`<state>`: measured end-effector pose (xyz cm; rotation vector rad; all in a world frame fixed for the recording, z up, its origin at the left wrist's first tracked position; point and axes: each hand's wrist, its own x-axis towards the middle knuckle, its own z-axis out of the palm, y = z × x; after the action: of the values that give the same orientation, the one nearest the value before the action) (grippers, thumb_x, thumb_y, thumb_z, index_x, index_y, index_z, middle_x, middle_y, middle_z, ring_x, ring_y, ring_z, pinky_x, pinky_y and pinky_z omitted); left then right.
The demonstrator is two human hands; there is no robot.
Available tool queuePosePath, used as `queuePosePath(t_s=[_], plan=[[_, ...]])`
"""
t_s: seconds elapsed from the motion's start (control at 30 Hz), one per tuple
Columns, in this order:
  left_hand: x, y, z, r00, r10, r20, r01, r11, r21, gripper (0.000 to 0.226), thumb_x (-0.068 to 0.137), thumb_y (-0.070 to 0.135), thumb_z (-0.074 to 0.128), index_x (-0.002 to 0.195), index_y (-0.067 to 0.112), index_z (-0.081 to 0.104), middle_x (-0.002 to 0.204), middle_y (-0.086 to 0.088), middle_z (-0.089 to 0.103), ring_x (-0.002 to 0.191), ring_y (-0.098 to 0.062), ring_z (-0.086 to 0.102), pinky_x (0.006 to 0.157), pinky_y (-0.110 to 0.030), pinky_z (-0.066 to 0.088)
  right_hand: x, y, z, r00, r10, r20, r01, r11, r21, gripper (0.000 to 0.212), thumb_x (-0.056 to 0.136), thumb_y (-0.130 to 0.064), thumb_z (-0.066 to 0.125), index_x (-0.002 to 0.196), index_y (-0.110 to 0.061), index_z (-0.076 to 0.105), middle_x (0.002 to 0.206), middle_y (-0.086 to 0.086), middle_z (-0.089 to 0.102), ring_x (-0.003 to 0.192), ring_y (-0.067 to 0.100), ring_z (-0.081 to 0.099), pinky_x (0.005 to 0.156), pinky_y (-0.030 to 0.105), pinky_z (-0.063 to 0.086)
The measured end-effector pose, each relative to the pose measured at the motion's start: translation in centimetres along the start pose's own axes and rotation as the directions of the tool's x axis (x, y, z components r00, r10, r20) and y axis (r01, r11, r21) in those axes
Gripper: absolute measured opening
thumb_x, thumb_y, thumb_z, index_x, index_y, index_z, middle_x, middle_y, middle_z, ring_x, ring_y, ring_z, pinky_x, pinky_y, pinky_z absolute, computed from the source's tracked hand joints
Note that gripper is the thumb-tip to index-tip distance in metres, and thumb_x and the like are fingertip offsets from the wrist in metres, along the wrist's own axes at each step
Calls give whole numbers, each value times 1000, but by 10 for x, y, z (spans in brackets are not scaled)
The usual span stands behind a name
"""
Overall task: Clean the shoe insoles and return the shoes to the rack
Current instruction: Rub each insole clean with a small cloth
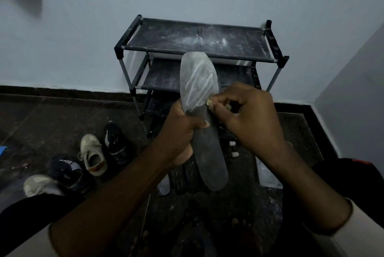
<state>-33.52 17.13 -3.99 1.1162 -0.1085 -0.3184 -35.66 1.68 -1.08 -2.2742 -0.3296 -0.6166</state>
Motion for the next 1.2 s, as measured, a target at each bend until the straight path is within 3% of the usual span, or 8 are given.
queuePosePath(t_s=[0.17,0.33,0.47,0.63,0.77,0.9,1.07,1.2], plan=[[-1,0,3,1000,-9,-7,9,1000,8,57,74,-25,51,119,8,62,106,-16,72,99,-32,70,88,-46,57,8,5,-9,995,64,-74,-63,998,11,3,88,-17,78,87,-16,80,82,-11,70,75,1,65,70,16,50],[-2,1,5,1000,-3,-11,3,1000,10,55,74,-26,50,118,4,61,94,-12,72,88,-27,70,78,-39,59,0,2,-2,999,40,4,-40,999,10,3,87,-16,77,88,-15,80,83,-8,72,76,4,66,73,33,57],[-4,2,6,1000,-5,24,5,1000,-5,53,76,-27,48,113,8,64,95,-9,74,89,-25,72,77,-36,61,10,5,-10,993,81,-84,-78,997,28,3,88,-17,78,88,-16,80,84,-8,71,74,-1,64,71,17,50],[-3,1,5,1000,-5,8,5,1000,16,53,80,-29,43,113,7,64,90,-8,75,85,-23,72,75,-36,60,1,2,-3,999,47,5,-47,999,16,3,87,-15,78,88,-16,80,82,-9,70,74,2,65,70,25,54],[-6,0,5,999,-25,39,26,1000,-16,56,76,-25,50,123,3,60,102,-11,75,94,-25,73,79,-35,61,11,6,-11,992,95,-87,-93,995,22,3,88,-18,78,88,-16,80,83,-12,69,75,-2,63,70,12,46],[-2,-2,3,1000,-11,14,11,1000,0,49,75,-24,53,110,9,66,95,-12,74,90,-29,70,78,-40,59,3,0,-2,999,33,9,-33,999,0,3,87,-16,77,87,-16,80,85,-7,72,77,4,66,74,31,56],[-5,-2,6,999,-19,43,20,1000,-22,53,78,-30,45,112,6,64,97,-10,75,89,-25,73,73,-33,62,11,6,-12,994,80,-71,-78,997,30,3,87,-18,78,89,-16,80,85,-9,71,74,0,64,68,18,50],[0,-6,2,1000,6,21,-6,1000,-8,52,63,-14,56,110,5,66,97,-17,71,88,-30,70,76,-39,59,1,0,-1,999,-1,43,1,1000,15,5,86,-12,77,89,-15,80,86,-7,73,78,3,66,73,30,56]])
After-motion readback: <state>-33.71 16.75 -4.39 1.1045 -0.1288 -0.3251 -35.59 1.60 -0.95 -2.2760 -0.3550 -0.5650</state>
